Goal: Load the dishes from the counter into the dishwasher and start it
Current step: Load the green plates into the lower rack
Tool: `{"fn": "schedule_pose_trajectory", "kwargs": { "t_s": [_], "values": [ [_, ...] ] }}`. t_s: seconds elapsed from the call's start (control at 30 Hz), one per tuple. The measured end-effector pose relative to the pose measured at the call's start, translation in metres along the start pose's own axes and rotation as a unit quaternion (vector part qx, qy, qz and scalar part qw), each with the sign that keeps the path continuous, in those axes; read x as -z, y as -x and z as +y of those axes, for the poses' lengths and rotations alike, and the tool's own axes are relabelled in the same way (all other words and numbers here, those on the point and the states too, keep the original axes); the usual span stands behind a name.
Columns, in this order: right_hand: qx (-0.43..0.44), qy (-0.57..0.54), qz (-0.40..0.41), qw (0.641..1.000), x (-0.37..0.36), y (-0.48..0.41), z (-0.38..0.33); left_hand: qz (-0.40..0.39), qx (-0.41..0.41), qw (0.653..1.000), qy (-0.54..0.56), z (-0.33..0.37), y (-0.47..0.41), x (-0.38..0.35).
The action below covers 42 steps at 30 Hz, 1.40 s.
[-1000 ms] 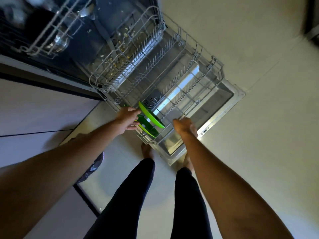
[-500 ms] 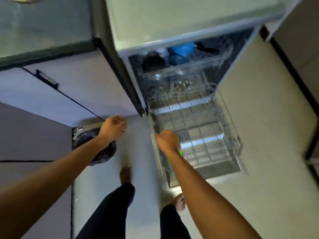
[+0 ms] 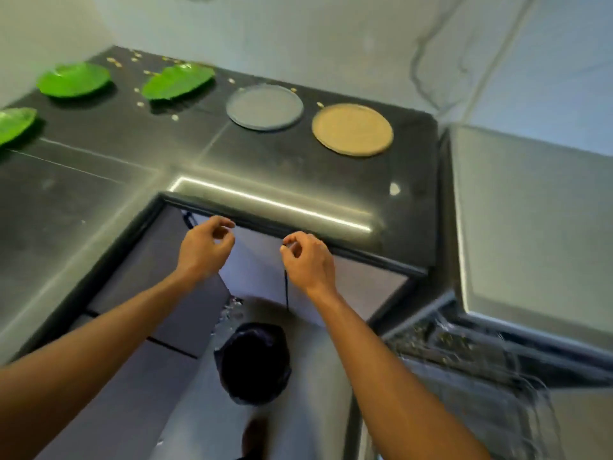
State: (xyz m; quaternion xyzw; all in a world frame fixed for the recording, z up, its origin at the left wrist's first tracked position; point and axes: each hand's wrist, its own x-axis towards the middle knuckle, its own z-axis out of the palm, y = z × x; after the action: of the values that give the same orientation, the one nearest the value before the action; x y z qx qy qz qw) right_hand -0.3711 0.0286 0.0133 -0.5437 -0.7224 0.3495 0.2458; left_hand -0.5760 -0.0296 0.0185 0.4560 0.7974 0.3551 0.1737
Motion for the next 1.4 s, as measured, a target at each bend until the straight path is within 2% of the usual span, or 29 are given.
{"fn": "schedule_pose_trajectory", "kwargs": {
  "t_s": [0.13,0.23,0.43,0.57,0.7,0.83,0.93,1.13,1.3,1.4],
  "values": [
    [0.084,0.024,0.012,0.996,-0.024,-0.063,-0.039,0.031,-0.060,0.998,-0.015,-0.016,-0.061,0.020],
    [0.092,0.051,0.004,0.994,-0.035,-0.099,-0.053,0.035,-0.064,0.996,-0.054,-0.028,-0.094,0.031],
    [0.093,0.073,-0.060,0.991,-0.074,-0.161,-0.078,0.058,0.024,0.992,-0.111,-0.061,-0.142,0.056],
    [0.112,0.072,-0.058,0.989,-0.111,-0.205,-0.099,0.106,0.070,0.985,-0.118,-0.085,-0.180,0.072],
    [0.145,0.054,-0.070,0.985,-0.149,-0.260,-0.128,0.143,0.134,0.969,-0.149,-0.109,-0.225,0.085],
    [0.157,0.071,-0.122,0.977,-0.175,-0.316,-0.164,0.187,0.190,0.951,-0.157,-0.115,-0.270,0.087],
    [0.118,0.034,-0.155,0.980,-0.196,-0.360,-0.192,0.212,0.245,0.933,-0.159,-0.115,-0.296,0.087],
    [-0.052,-0.078,-0.154,0.984,-0.236,-0.447,-0.240,0.201,0.266,0.912,-0.239,-0.118,-0.311,0.079],
    [-0.159,-0.197,-0.134,0.958,-0.270,-0.497,-0.248,0.196,0.278,0.906,-0.251,-0.119,-0.312,0.077],
    [-0.221,-0.289,-0.132,0.922,-0.263,-0.506,-0.254,0.192,0.282,0.905,-0.253,-0.117,-0.311,0.077]
  ]
}}
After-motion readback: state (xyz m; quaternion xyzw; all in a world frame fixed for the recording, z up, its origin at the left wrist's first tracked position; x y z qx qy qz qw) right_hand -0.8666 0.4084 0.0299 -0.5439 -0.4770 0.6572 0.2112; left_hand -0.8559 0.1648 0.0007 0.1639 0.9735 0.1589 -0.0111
